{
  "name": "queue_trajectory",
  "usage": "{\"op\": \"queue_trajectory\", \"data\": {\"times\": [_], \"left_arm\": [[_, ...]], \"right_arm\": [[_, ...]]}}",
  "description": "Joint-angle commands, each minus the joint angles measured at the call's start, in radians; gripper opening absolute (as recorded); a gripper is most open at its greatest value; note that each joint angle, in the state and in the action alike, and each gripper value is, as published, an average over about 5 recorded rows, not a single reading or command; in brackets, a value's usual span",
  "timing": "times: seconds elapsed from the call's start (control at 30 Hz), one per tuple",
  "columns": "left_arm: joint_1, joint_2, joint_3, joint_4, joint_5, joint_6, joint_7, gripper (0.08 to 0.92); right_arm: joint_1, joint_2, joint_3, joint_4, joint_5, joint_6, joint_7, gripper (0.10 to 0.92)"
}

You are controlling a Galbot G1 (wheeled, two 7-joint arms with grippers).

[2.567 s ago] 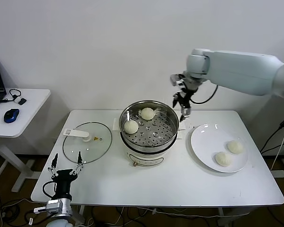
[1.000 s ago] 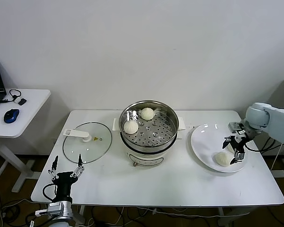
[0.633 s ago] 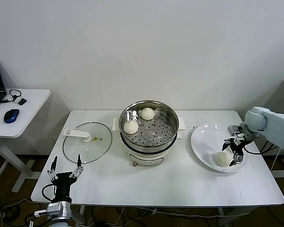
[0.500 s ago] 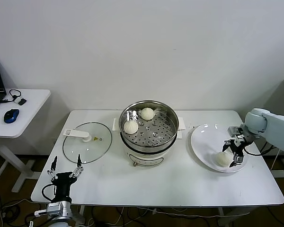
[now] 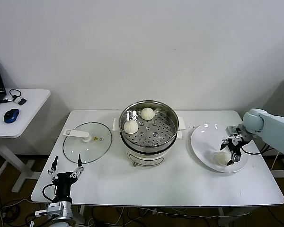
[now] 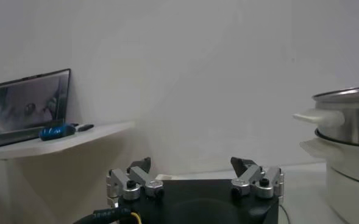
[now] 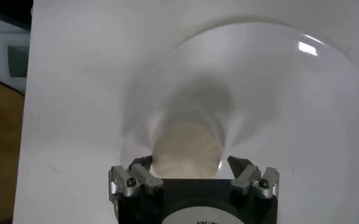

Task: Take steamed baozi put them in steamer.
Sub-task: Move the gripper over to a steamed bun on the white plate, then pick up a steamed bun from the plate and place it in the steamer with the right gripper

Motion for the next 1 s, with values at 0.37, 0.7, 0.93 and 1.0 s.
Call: {"op": "queue_trajectory", "data": {"times": [0.37,0.7,0.93,1.0], "left_arm": [[0.003,0.000,0.004,-0.007,0.001,0.001,0.000,0.823],[0.002,-0.001,0.005,-0.013,0.000,0.004,0.001,0.823],[-0.003,-0.004,0.015,-0.015,0.003,0.009,0.001,0.823],[-0.004,-0.005,0.020,-0.015,0.005,0.009,0.001,0.823]], "right_arm": [[-0.003,-0.001,0.000,0.013,-0.009,-0.017,-0.004,0.714],[0.120,-0.018,-0.083,0.082,0.030,-0.016,-0.005,0.610],[0.431,0.022,-0.297,0.185,0.118,0.033,-0.022,0.611],[0.500,0.050,-0.331,0.208,0.131,0.048,-0.026,0.611]]}}
